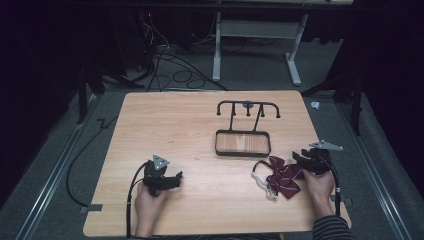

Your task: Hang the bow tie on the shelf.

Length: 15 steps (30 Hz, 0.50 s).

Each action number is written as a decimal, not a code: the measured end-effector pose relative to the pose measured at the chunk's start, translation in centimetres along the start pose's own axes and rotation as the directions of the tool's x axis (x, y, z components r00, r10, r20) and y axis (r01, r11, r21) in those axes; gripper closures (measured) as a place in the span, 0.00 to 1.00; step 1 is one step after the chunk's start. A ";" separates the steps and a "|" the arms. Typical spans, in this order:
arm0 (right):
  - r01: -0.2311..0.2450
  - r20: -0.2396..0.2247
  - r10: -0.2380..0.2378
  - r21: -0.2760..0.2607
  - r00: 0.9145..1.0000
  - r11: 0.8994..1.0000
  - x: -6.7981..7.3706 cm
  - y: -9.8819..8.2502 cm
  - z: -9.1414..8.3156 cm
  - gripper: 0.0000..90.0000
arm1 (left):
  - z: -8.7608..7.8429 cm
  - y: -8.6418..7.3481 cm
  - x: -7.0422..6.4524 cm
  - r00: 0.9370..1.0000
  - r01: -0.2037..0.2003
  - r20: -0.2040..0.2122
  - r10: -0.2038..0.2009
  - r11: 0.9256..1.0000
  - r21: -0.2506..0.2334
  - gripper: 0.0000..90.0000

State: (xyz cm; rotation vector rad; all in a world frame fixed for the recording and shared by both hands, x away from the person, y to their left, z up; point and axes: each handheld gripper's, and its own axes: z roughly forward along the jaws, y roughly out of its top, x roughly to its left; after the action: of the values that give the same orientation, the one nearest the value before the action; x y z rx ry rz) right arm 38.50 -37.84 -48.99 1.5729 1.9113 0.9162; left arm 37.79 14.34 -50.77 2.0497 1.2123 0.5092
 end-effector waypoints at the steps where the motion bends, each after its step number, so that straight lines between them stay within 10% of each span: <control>1: 0.000 -0.007 0.000 -0.005 1.000 1.000 0.1 0.0 -0.2 0.65 | 0.0 0.0 0.0 1.000 0.000 0.000 0.000 1.000 0.000 0.19; 15: 0.040 -0.112 -0.044 -0.038 0.993 0.998 1.4 0.2 -1.9 0.76 | 0.0 0.0 0.0 1.000 0.000 0.000 0.000 1.000 0.000 0.19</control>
State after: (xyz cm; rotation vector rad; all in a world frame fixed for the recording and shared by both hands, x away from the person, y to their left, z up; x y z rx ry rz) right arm 36.90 -36.81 -47.52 1.4826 1.9860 1.0356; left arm 37.79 14.34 -50.77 2.0494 1.2123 0.5093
